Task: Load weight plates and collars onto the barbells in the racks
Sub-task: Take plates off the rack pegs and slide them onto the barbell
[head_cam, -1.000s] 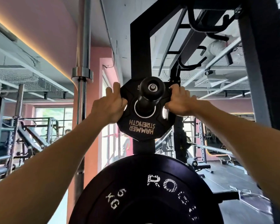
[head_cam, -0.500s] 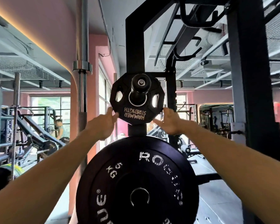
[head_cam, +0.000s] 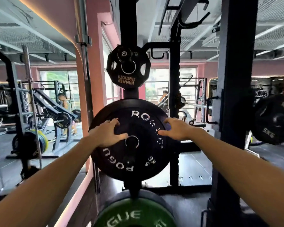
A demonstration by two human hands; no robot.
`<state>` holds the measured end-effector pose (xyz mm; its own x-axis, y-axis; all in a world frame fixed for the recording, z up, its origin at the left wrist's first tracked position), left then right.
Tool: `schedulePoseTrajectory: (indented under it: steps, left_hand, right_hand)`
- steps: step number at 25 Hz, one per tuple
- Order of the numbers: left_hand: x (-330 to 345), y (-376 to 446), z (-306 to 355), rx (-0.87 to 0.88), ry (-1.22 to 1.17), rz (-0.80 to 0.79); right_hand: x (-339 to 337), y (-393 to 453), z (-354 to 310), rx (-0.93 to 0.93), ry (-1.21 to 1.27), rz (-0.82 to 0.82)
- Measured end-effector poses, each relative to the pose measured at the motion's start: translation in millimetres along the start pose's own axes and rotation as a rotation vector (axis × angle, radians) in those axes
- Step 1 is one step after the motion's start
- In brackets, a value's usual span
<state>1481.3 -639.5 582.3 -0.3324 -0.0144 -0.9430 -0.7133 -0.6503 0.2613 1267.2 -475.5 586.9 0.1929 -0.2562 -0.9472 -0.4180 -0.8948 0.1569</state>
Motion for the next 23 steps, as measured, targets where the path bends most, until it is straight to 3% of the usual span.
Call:
schedulePoseTrajectory:
  steps: [16,23]
  left_hand:
    - [-41.3,-225.7,106.4,-0.065,-0.066,-0.01]
    - [-32.3,-319.7,186.6,-0.019,-0.184,0.027]
  right_hand:
    - [-42.6,-213.2,-6.9,-0.074,0.022,-0.027]
    - [-63.5,-341.3,50.4,0.036,-0.063,-0.042]
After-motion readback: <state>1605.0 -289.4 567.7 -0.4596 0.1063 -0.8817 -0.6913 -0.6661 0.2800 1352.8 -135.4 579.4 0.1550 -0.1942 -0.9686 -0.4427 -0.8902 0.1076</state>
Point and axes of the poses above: each hand's wrist, its own y-axis towards the middle knuckle, its own x-axis out of the palm, z = x × y, the point moved 7 cm from there along y, towards the middle knuckle, and after that the axes turned 8 degrees about -z, right-handed, at the moved point
